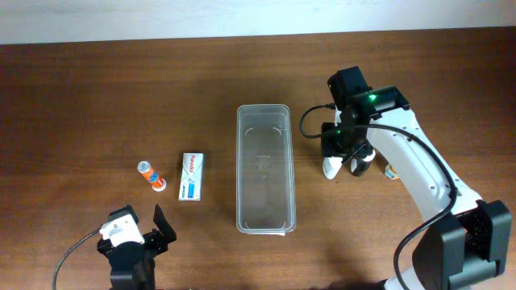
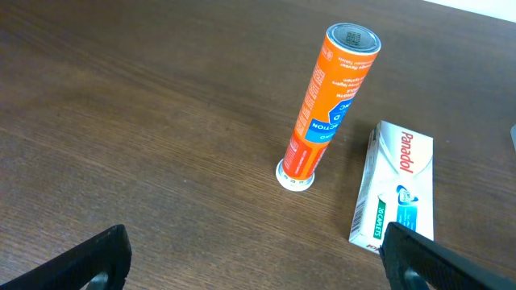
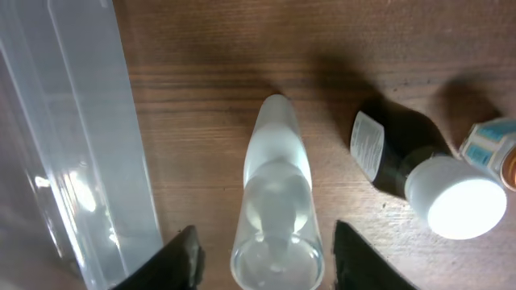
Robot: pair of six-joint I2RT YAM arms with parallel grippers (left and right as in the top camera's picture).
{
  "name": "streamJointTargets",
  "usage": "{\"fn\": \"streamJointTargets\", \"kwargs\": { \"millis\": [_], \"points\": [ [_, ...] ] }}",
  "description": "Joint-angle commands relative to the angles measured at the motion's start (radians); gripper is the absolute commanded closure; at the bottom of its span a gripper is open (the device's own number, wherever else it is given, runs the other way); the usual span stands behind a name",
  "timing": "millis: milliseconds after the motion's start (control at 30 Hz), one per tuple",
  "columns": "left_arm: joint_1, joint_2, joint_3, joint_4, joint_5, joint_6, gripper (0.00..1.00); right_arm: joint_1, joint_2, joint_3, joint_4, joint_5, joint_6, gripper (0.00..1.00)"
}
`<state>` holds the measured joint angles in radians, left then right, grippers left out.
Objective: Pack container
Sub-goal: 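Reach the right gripper to the white spray bottle and grasp it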
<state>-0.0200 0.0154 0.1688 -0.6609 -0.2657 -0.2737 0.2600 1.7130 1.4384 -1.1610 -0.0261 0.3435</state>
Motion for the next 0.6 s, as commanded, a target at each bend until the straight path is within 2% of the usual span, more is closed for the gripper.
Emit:
{"fn": "streamJointTargets", "kwargs": {
  "millis": [0, 167, 433, 567],
  "points": [
    [0.005, -0.01, -0.004, 0.002, 0.0, -0.003, 0.01, 0.008, 0.001, -0.009, 0.008, 0.021, 0.014, 0.59],
    [0.005, -0.01, -0.004, 0.002, 0.0, -0.003, 0.01, 0.008, 0.001, -0.014, 0.011, 0.025, 0.015, 0.6],
    [0.005, -0.01, -0.004, 0.002, 0.0, -0.003, 0.01, 0.008, 0.001, -0.034, 0.016, 0.063, 0.037, 0.75],
    [0.005, -0.01, -0.004, 0.002, 0.0, -0.003, 0.01, 0.008, -0.002, -0.016, 0.021, 0.064, 0.035, 0.78]
  ]
}}
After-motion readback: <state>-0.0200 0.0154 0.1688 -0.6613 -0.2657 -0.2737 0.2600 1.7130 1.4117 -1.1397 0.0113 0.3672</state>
